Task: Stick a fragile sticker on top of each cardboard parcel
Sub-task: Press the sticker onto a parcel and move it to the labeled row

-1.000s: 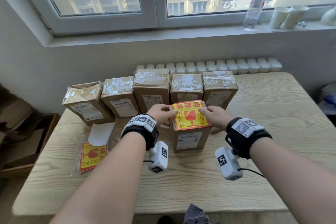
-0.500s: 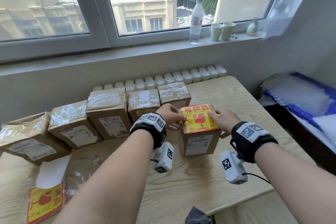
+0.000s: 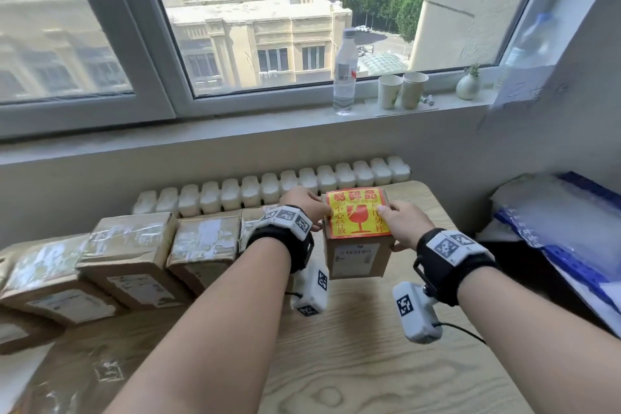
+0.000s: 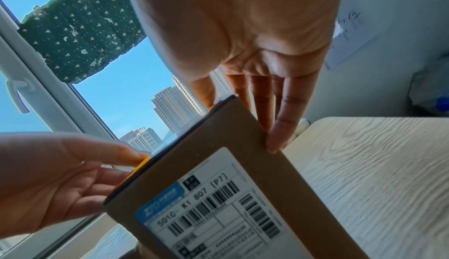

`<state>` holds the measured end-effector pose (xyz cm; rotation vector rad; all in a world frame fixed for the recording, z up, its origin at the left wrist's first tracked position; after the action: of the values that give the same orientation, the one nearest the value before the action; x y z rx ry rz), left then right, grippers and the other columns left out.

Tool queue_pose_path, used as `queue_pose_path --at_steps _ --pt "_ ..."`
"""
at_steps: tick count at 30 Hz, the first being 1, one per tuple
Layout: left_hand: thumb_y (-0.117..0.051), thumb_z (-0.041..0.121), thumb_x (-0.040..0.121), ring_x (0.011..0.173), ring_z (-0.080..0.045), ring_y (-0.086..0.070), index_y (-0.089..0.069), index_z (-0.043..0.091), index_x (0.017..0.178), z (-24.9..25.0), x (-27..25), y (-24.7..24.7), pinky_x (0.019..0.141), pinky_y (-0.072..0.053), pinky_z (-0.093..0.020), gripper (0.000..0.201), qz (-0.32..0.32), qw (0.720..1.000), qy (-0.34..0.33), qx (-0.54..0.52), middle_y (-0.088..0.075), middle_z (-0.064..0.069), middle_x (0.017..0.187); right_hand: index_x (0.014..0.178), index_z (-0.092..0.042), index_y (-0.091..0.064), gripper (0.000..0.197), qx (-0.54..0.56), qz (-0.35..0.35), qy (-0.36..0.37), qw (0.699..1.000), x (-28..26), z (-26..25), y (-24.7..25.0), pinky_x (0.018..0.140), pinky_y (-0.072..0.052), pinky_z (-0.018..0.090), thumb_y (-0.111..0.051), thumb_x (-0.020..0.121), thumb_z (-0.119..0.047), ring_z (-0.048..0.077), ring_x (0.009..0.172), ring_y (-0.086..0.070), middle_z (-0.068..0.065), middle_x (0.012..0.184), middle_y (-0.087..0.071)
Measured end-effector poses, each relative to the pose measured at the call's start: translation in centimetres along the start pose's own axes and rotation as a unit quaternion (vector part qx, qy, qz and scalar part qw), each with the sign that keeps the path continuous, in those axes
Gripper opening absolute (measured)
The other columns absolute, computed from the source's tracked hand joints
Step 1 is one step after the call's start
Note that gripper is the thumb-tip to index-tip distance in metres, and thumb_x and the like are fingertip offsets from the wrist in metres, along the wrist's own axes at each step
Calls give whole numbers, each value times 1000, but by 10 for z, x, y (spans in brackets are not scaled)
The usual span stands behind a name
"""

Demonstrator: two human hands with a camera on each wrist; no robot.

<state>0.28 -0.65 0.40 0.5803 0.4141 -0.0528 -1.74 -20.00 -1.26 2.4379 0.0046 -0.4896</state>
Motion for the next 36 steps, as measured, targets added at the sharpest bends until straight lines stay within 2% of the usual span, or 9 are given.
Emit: queue_pose_path --at_steps 5,8,12,16,20,23,27,33,36 --pt "-73 18 75 85 -23 -73 -56 22 67 -7 21 -3 79 -60 -42 20 56 996 38 56 -65 -3 78 111 -17 -60 30 15 -41 8 999 34 9 -18 81 -57 50 -42 97 -36 29 90 -66 9 101 -68" --pt "-74 19 76 71 -21 -68 -54 23 64 -15 25 -4 79 -60 -42 23 68 993 56 83 -62 -3 74 109 -16 -61 28 4 -53 18 998 45 14 -30 85 -55 50 -42 98 -33 29 91 -65 9 100 -67" --pt "-78 30 76 79 -16 -70 -74 13 80 -17 28 -4 70 -58 -30 18 103 986 41 125 -73 1 80 109 -14 -59 27 5 -55 3 998 48 21 -33 81 -57 49 -43 98 -32 28 89 -65 10 100 -67" --pt "-82 33 73 86 -15 -66 -72 15 90 -20 26 2 74 -55 -30 27 132 980 47 141 -71 2 89 117 -17 -60 29 -48 -51 20 997 44 16 -30 83 -55 40 -46 98 -33 23 91 -62 5 105 -66" --pt "-74 30 81 95 -18 -65 -72 18 97 -27 22 21 76 -50 -25 20 159 975 40 148 -71 0 102 130 -15 -54 38 -79 54 61 994 31 -3 -22 94 -44 35 -51 95 -32 25 112 -55 7 125 -60" --pt "-63 22 86 102 -23 -65 -74 19 102 -39 15 47 77 -46 -24 19 180 969 60 156 -71 -3 111 118 -15 -60 26 -35 144 159 976 14 -37 -16 90 -47 33 -52 94 -20 21 104 -58 5 112 -62" --pt "-59 15 86 97 -24 -61 -70 19 105 -60 10 72 84 -48 -28 22 182 967 89 154 -68 -6 117 106 -16 -66 19 -22 60 214 975 -5 -80 -48 73 -51 25 -53 92 -15 13 81 -63 -2 93 -68" --pt "-50 19 90 126 -25 -49 -55 24 132 -78 14 76 102 -44 -34 42 151 971 87 165 -57 -2 135 129 -19 -56 40 -144 -62 222 962 -20 -96 -114 92 -46 32 -57 89 -18 19 99 -57 5 126 -61" --pt "-51 16 89 126 -27 -46 -56 24 127 -82 16 74 98 -45 -35 40 135 965 73 212 -58 -3 131 134 -18 -49 45 -176 -80 207 959 -23 -93 -125 79 -44 29 -57 90 -20 20 91 -56 7 127 -58"
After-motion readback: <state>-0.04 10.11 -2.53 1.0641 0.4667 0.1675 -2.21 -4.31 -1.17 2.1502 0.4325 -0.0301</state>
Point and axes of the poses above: each hand's wrist, its own x-axis towards the middle knuckle, its own y-axis out of the back of the hand, z = x × y, the point moved 4 cm from there along x, towards the middle knuckle
